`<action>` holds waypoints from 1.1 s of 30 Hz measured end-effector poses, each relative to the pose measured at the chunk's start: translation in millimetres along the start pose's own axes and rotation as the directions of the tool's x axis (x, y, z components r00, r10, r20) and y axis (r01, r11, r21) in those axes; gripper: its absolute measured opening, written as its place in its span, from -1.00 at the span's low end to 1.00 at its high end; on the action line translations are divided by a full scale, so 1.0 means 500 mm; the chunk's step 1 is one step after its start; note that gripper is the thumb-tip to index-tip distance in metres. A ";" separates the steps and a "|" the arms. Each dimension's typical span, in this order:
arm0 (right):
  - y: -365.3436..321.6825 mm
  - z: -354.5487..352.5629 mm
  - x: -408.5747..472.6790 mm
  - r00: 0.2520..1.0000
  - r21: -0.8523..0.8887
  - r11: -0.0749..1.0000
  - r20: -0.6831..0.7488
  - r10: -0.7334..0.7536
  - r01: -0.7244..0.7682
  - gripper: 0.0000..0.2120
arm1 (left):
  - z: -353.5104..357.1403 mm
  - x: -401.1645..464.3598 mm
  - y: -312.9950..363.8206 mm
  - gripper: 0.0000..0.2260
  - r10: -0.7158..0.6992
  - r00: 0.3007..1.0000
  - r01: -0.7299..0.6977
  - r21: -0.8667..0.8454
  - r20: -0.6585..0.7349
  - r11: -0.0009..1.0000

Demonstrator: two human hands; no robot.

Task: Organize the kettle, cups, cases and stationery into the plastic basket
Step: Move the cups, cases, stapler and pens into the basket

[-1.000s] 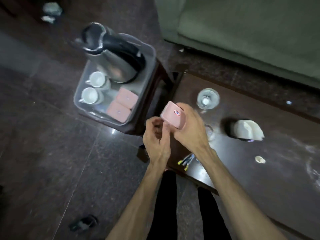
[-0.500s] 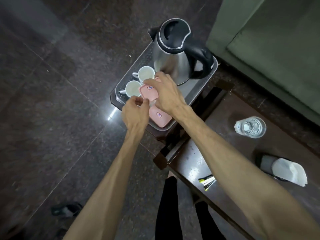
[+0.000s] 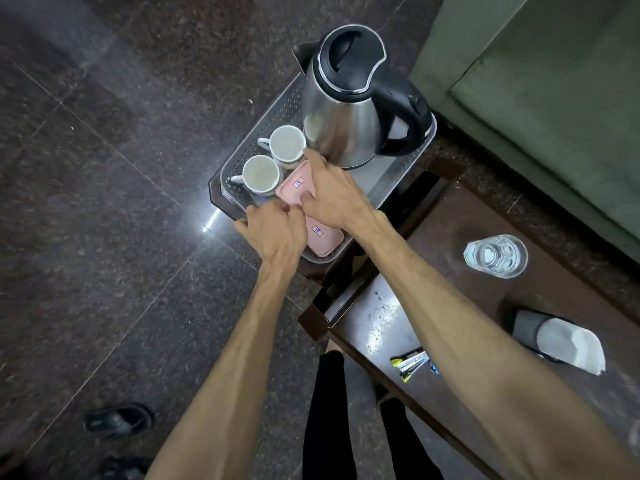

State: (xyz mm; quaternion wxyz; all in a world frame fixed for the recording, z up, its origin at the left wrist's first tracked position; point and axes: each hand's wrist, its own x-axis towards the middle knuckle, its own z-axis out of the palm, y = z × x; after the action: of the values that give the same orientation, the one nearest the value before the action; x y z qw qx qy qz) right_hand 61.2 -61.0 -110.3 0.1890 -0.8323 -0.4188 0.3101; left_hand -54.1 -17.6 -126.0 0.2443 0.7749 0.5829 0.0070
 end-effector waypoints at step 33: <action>0.456 0.154 -0.770 0.710 0.320 0.742 -0.232 0.665 -0.590 -0.67 | 0.372 -0.634 -0.039 -0.48 0.324 0.782 -0.504 0.234 0.532 0.832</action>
State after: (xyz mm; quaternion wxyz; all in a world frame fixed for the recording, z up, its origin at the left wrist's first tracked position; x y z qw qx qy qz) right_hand -34.6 -502.0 -160.2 0.2309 -0.9380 -0.0337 0.2562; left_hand -118.1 -370.0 -210.3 0.2227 0.8946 0.3084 -0.2346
